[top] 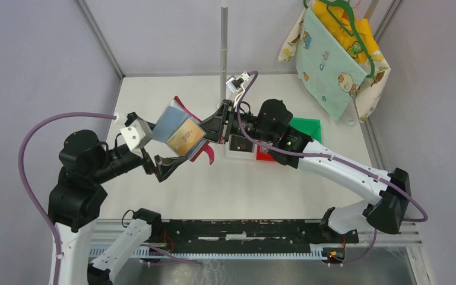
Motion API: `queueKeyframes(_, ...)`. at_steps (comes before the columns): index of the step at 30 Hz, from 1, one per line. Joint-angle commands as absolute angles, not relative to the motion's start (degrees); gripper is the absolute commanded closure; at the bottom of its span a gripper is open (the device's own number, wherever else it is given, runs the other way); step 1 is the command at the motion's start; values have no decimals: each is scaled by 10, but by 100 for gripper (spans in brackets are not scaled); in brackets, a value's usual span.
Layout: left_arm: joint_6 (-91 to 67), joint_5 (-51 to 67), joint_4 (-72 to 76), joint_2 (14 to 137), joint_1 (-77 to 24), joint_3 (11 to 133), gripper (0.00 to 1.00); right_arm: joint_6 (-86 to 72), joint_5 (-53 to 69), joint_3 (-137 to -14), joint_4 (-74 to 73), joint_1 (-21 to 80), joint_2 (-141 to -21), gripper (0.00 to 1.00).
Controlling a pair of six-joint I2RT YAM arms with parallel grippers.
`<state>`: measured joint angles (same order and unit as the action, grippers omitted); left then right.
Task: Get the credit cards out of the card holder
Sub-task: Remove the credit card from the card holder.
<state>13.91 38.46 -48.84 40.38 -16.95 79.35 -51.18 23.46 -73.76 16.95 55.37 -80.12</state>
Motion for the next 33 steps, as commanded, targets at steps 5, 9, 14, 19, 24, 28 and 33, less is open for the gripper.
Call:
queueKeyframes(5, 123, 390, -483, 410, -168, 815, 0, -510, 246, -739, 228, 555, -781, 100)
queueKeyframes(9, 96, 350, -460, 421, -168, 825, 0, -510, 254, -725, 245, 555, -773, 100)
queueKeyframes(14, 101, 278, -442, 433, -168, 823, 1, -511, 271, -704, 275, 556, -760, 100)
queueKeyframes(19, 127, 267, -448, 430, -169, 807, 2, -517, 311, -671, 340, 555, -741, 100)
queueKeyframes(24, 127, 300, -462, 421, -168, 810, 0, -497, 347, -641, 385, 556, -715, 100)
queueKeyframes(28, 95, 356, -471, 417, -168, 813, 0, -471, 356, -643, 379, 554, -702, 100)
queueKeyframes(33, 53, 427, -481, 427, -168, 812, 0, -439, 388, -666, 353, 554, -700, 100)
